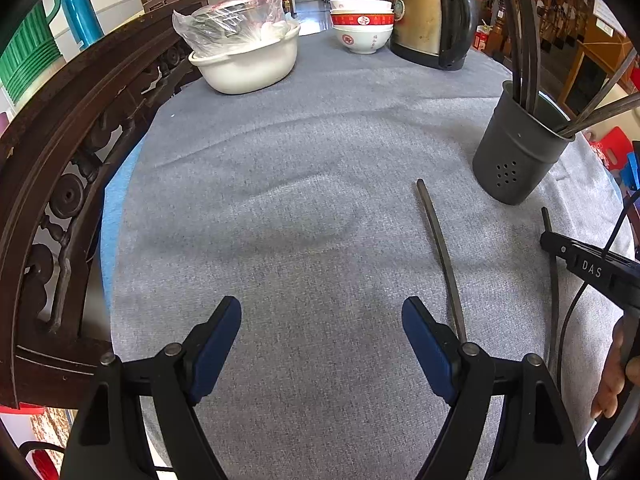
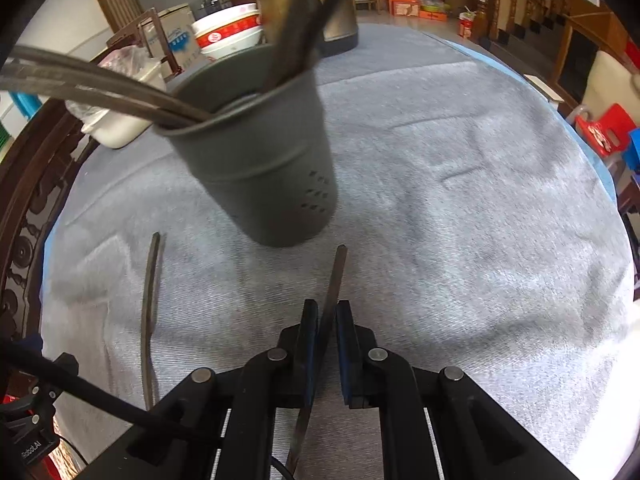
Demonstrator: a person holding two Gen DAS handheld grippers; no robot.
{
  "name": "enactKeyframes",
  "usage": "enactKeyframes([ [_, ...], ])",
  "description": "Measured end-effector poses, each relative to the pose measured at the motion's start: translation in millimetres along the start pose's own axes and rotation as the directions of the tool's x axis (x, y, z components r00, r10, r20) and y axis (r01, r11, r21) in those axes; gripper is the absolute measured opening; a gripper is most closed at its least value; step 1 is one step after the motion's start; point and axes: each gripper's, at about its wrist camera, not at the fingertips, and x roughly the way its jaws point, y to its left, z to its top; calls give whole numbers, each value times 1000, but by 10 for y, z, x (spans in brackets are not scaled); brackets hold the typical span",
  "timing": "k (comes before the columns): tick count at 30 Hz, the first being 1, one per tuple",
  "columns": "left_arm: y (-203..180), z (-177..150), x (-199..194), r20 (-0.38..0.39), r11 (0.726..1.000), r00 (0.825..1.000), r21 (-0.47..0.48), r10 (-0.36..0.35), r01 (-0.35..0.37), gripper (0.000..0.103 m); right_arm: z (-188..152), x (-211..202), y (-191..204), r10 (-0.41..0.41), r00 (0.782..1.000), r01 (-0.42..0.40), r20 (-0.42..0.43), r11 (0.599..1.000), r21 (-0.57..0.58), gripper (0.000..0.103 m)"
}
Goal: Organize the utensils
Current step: 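Lower the left gripper over the other chopstick while the right gripper holds its chopstick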
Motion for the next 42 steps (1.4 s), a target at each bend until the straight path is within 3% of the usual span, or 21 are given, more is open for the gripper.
enactKeyframes([
  [10,-37,19,18,-4,1000,1000,13,-3,3,83,-3,0,-86,13,1000,-13,-10,1000,12,10],
  [22,-286,258,98,-37,994,995,51,-92,94,83,11,40,-80,50,999,-50,-9,998,26,12],
  [29,-501,371,289,-93,989,990,89,-107,115,83,2,40,-71,74,997,-73,-18,997,35,12],
  [42,-636,623,635,-201,989,972,56,-121,135,83,-100,-6,-246,112,993,-110,-28,992,64,11],
])
